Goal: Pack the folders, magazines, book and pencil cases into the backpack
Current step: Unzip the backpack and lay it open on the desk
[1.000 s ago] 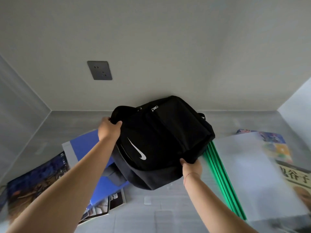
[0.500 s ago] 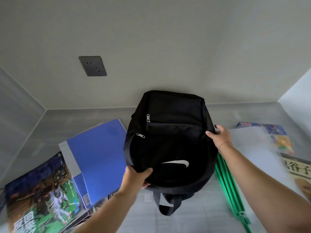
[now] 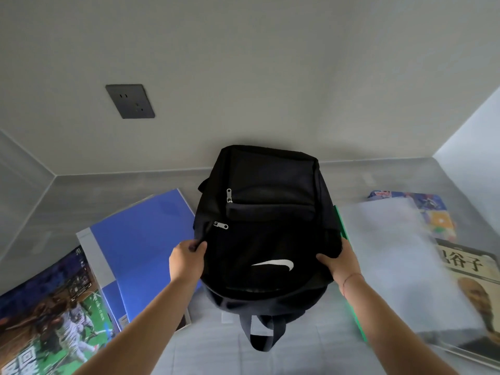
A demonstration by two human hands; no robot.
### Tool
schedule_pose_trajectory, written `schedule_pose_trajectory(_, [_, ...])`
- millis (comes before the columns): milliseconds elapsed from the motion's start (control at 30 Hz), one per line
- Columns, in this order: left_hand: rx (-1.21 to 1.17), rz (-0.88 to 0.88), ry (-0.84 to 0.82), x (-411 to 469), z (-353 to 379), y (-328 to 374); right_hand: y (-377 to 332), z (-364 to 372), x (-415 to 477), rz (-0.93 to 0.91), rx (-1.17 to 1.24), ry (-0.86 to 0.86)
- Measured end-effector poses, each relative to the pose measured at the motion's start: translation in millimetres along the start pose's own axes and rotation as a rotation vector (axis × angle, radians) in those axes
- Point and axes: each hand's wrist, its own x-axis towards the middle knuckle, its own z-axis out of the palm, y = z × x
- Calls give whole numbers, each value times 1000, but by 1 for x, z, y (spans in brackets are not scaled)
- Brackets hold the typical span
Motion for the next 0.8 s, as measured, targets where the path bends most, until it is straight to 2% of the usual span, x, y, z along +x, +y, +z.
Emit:
schedule_pose_trajectory(100, [47, -46, -79, -17, 7, -22, 8, -16, 0, -68, -104, 0])
schedule_pose_trajectory(167, [211, 37, -113, -31, 11, -34, 11, -22, -3, -135, -257, 0])
schedule_pose_trajectory(233, [431, 241, -32, -43, 14, -42, 9, -24, -11, -270, -446, 24])
schedule_pose_trajectory(300, [535, 565, -4, -51, 12, -42, 1, -26, -25, -477, -489, -74])
schedule_pose_trajectory(367, [532, 852, -169, -57, 13, -37, -7, -27, -43, -618, -516, -314])
schedule_pose_trajectory(400, [517, 936, -279, -60, 16, -36, -9, -25, -51, -643, -563, -426])
schedule_pose_trajectory(467, [489, 1000, -431, -68, 23, -33, -5, -21, -61, -664, -672, -546])
schedule_pose_trajectory(533, [525, 1040, -480, -73, 31, -34, 4, -16, -66, -663, -763, -575])
schedule_pose_trajectory(633, [609, 1142, -416, -73, 40, -36, 18, -12, -67, -653, -778, -544])
schedule_pose_trajectory(700, [558, 1171, -361, -75, 41, -33, 21, -12, -66, -658, -753, -500])
schedule_pose_trajectory(800, [371, 1057, -302, -77, 33, -17, 19, -17, -57, -715, -722, -394])
